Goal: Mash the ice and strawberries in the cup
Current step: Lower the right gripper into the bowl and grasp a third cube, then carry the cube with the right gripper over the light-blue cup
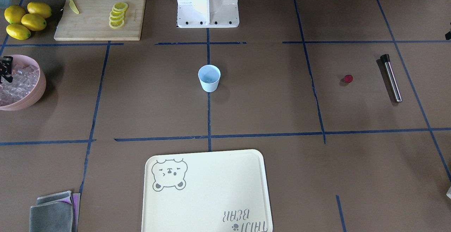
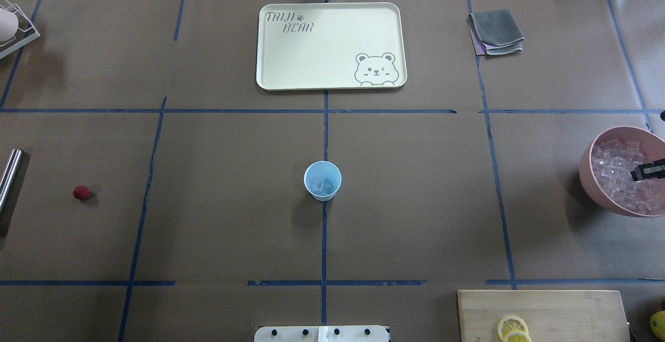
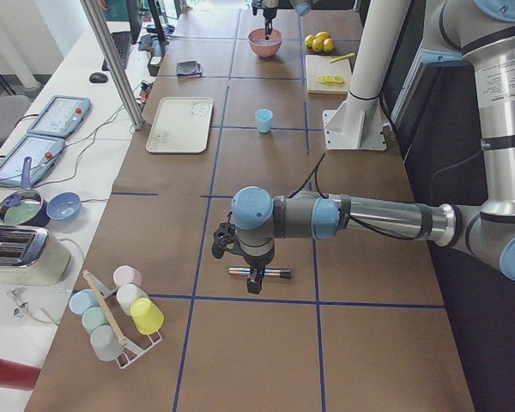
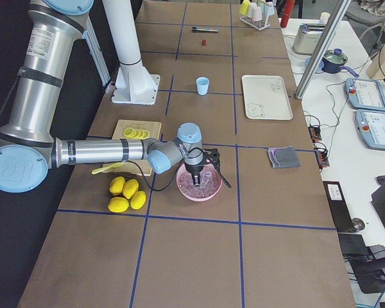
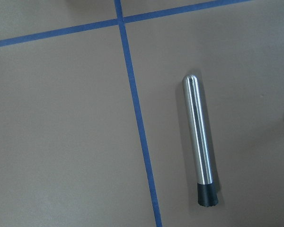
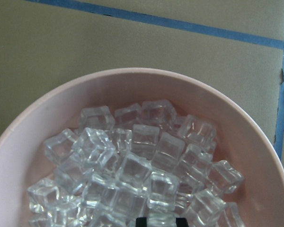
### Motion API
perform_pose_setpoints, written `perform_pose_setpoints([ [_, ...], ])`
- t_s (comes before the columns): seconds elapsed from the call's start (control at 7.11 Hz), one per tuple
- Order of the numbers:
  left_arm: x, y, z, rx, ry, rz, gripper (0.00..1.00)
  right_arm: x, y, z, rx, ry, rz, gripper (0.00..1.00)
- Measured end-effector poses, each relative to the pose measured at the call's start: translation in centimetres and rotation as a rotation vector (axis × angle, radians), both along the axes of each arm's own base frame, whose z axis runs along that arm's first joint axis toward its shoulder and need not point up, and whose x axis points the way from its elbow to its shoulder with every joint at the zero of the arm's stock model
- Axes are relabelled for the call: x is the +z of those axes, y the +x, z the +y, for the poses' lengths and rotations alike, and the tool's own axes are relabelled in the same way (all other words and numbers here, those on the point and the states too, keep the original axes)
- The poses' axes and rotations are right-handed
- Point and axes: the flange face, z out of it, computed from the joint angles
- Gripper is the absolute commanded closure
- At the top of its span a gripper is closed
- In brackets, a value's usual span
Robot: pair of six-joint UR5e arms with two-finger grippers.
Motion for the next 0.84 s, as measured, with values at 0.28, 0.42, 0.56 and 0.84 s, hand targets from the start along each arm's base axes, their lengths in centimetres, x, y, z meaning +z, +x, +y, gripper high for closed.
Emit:
perform_pose_setpoints([
  [0.28,0.0,0.0,0.0,0.002,0.001,0.0,0.0,-0.3,0.3,-0.1,0.005,0.004,-0.006,0.96],
  [0.42,0.0,0.0,0.0,0.002,0.001,0.0,0.0,-1.4,0.7,-0.5,0.017,0.019,-0.022,0.96],
  [0.56,0.0,0.0,0.0,0.001,0.0,0.0,0.0,-3.7,0.7,-1.6,0.03,0.045,-0.043,0.98],
  [0.84,0.0,0.1,0.0,0.001,0.001,0.0,0.0,-10.7,-2.0,-5.6,0.059,0.085,-0.1,0.99],
])
